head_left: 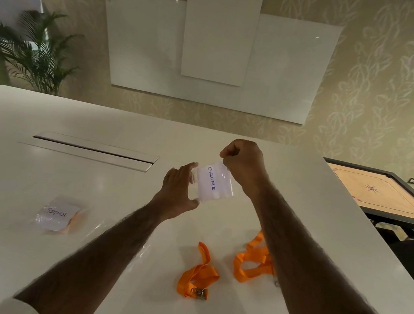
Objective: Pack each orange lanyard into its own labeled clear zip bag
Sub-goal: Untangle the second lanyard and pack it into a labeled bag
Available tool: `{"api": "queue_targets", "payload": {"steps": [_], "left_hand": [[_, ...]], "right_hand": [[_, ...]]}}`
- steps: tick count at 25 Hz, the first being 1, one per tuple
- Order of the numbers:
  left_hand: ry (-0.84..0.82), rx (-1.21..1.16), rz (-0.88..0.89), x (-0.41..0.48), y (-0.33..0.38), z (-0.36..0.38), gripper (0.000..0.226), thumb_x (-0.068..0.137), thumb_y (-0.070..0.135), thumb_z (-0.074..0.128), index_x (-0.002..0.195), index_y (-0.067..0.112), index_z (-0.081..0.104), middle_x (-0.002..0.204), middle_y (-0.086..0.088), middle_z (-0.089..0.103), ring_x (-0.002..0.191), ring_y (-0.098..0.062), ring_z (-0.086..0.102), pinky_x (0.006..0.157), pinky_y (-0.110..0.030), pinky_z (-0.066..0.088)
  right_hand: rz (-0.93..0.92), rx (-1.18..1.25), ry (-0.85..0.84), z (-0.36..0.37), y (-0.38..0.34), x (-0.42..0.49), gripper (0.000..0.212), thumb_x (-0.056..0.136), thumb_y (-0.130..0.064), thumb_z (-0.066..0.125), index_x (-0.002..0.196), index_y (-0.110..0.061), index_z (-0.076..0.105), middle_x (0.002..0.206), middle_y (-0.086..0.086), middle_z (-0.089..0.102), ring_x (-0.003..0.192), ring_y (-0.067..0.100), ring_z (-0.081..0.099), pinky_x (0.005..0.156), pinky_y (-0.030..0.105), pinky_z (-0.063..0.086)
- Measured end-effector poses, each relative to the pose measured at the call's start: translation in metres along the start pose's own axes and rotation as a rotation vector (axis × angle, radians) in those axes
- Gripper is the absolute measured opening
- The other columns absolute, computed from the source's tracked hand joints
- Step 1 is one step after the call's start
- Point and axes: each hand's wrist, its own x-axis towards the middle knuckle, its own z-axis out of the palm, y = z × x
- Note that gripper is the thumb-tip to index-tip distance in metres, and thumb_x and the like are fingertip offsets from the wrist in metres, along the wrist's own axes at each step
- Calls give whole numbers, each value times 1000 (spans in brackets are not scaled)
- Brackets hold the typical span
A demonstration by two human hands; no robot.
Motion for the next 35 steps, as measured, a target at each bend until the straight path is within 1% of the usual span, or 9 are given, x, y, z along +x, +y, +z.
{"api": "queue_targets", "payload": {"steps": [5, 9, 14, 17, 23, 27, 30, 33, 35], "left_hand": [[-79, -13, 52, 2, 3, 0, 120, 68, 29, 85, 160, 20, 8, 122, 4, 51, 112, -14, 46, 111, -25, 14], [-132, -2, 70, 4, 12, 2, 127, 68, 38, 89, 160, 20, 4, 129, 0, 53, 112, -18, 51, 114, -34, 22], [-130, -29, 82, 6, 24, 3, 129, 66, 50, 88, 160, 20, 5, 139, -2, 50, 119, -18, 49, 112, -37, 28], [-125, -46, 70, 7, 26, 3, 127, 66, 51, 88, 160, 20, 7, 143, -3, 47, 127, -21, 46, 113, -38, 30], [-140, -21, 82, 6, 26, 3, 121, 69, 47, 87, 159, 17, 12, 144, -5, 46, 130, -23, 48, 113, -44, 39], [-135, -35, 85, 5, 26, 2, 120, 68, 42, 88, 159, 17, 13, 134, -5, 47, 123, -21, 49, 106, -41, 43], [-106, -38, 67, 6, 23, 1, 115, 69, 36, 88, 158, 14, 17, 128, -7, 50, 116, -22, 53, 103, -44, 46], [-88, -46, 50, 8, 20, 0, 113, 71, 30, 88, 158, 10, 19, 126, -7, 52, 111, -22, 55, 102, -46, 47], [-75, -61, 47, 9, 18, -1, 113, 70, 29, 87, 158, 10, 19, 127, -7, 52, 111, -22, 55, 102, -45, 48]], "right_hand": [[-5, -68, -33, 2, 0, 4, 21, 79, 5, 53, 72, -6, 69, 75, -5, 68, 62, 7, 59, 53, 19, 42], [-18, -176, 71, 5, 2, 4, 28, 78, 9, 45, 69, -11, 63, 77, -2, 67, 61, 9, 58, 46, 17, 42], [34, -193, 207, 9, 7, 2, 30, 74, 13, 41, 75, -6, 65, 77, 4, 67, 71, 23, 64, 59, 36, 57], [49, -159, 225, 11, 9, 1, 30, 74, 12, 40, 75, -5, 65, 77, 3, 67, 72, 22, 63, 60, 37, 57], [59, -73, 105, 10, 5, 4, 28, 75, 11, 44, 74, -5, 67, 76, -2, 66, 64, 10, 59, 49, 19, 43], [265, 243, 99, 6, 14, 11, 13, 77, 10, 51, 75, 8, 64, 69, 5, 61, 59, 18, 52, 53, 26, 42], [400, 490, -2, 3, 21, 5, 13, 76, 13, 61, 69, 3, 56, 62, 7, 44, 58, 22, 41, 56, 30, 37], [416, 599, -203, -1, 26, -4, 11, 80, 4, 74, 79, 5, 63, 73, 14, 58, 62, 25, 58, 58, 29, 46], [408, 466, -272, -1, 26, -9, 10, 84, 5, 70, 92, 6, 64, 89, 20, 67, 71, 28, 68, 57, 31, 56]]}}
